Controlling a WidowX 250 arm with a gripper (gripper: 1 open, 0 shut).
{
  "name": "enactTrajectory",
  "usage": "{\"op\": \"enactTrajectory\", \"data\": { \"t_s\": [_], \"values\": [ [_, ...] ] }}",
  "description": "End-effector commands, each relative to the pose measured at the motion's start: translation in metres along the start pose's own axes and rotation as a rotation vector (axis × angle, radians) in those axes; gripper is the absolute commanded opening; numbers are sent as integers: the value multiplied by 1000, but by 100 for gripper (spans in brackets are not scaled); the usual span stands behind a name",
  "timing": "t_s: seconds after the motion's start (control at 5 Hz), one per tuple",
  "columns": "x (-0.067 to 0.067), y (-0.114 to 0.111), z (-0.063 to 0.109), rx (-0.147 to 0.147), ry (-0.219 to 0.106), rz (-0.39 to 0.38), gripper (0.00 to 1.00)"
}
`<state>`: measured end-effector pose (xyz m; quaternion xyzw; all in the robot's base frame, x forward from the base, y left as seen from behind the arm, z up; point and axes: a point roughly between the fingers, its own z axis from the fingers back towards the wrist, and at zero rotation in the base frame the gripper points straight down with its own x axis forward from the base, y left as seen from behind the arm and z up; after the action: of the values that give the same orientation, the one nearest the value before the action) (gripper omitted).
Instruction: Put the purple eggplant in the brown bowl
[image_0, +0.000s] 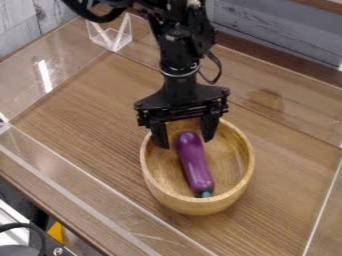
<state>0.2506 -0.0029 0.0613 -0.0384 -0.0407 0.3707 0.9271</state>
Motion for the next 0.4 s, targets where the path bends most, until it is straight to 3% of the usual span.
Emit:
{"op": "enactTrajectory", "data": {
  "t_s": [0.0,0.2],
  "values": [
    [13,-4,19,-43,-65,7,100],
    [16,-2,23,-43,-77,7,100]
  ]
}}
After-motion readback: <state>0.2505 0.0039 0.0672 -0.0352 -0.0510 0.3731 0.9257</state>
